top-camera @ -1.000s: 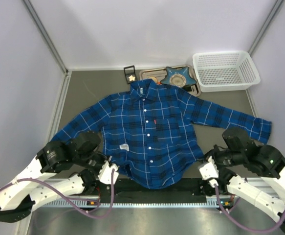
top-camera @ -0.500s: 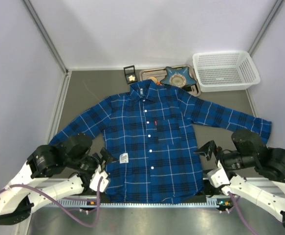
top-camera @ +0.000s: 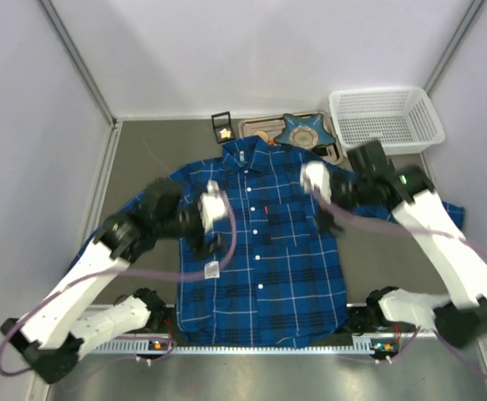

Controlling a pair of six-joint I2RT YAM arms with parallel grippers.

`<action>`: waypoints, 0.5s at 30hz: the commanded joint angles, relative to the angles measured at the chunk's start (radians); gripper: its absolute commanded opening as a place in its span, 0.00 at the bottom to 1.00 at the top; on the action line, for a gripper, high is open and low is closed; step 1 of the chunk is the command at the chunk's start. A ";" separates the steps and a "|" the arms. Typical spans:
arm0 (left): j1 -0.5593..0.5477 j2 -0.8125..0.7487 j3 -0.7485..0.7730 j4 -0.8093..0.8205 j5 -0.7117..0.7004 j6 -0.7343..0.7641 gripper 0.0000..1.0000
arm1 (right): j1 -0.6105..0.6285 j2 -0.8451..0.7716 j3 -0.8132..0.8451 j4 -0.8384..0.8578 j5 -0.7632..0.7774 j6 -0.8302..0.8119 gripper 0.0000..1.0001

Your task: Pin the brooch onto the clothing

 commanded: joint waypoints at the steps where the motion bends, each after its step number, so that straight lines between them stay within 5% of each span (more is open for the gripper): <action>1: 0.502 0.243 0.084 0.326 0.283 -0.353 0.82 | -0.218 0.342 0.223 0.108 -0.118 0.211 0.98; 3: 0.583 0.476 0.182 0.363 0.344 -0.453 0.78 | -0.267 0.432 0.286 0.139 -0.141 0.257 0.99; 7: 0.617 0.881 0.576 0.319 0.183 -0.496 0.77 | -0.310 0.634 0.465 0.185 -0.155 0.404 0.99; 11: 0.617 1.124 0.824 0.323 0.080 -0.578 0.78 | -0.334 0.768 0.536 0.234 -0.139 0.562 0.99; 15: 0.613 1.264 0.954 0.450 -0.112 -0.726 0.66 | -0.347 0.802 0.549 0.280 -0.122 0.633 0.99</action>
